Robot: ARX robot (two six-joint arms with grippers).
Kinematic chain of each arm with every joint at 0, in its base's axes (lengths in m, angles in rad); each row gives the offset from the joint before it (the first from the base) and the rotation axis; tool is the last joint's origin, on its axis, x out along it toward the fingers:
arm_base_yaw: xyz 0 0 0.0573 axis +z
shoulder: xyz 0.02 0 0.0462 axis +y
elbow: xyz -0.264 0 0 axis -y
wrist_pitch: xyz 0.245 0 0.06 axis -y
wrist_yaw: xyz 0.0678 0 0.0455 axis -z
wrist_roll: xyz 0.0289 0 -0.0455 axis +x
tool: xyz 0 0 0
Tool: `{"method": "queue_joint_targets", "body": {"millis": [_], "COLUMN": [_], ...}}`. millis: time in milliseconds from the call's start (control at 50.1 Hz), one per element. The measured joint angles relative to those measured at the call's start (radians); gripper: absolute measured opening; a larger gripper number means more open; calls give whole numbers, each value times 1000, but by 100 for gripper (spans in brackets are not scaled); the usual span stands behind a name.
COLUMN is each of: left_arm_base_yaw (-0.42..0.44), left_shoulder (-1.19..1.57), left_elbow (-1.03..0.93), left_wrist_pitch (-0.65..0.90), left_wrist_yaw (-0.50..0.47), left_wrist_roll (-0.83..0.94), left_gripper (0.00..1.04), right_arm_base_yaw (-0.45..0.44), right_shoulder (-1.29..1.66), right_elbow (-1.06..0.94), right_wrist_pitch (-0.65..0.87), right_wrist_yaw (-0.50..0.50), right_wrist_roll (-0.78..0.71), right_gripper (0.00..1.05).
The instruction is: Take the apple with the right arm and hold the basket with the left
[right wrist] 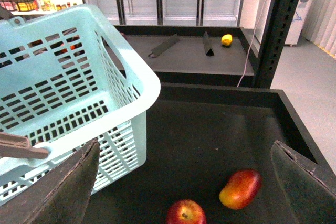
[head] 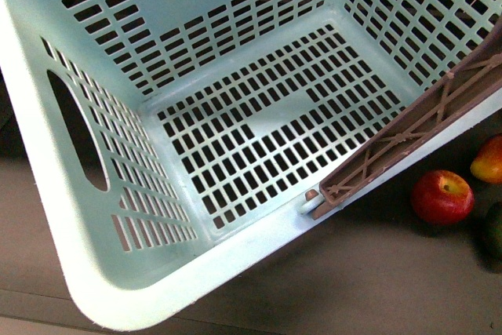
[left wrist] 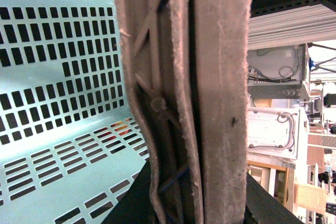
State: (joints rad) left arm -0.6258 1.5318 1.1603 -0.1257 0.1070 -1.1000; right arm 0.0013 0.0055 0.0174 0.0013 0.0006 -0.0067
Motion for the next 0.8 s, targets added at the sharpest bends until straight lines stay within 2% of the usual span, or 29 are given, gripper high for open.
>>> {"method": "queue_joint_targets", "body": {"millis": [799], "left_arm_base_yaw": [-15], "left_shoulder": [-7], "left_elbow": [-2], "left_wrist_pitch": [0], "left_wrist_yaw": [-3], "left_wrist_roll": [24], "left_gripper": [19], "right_arm_base_yaw": [0], "right_shoulder": [0], "right_elbow": [0], "right_wrist_pitch": [0], "right_wrist_yaw": [0], "right_wrist_roll": [0], "right_gripper": [96]}}
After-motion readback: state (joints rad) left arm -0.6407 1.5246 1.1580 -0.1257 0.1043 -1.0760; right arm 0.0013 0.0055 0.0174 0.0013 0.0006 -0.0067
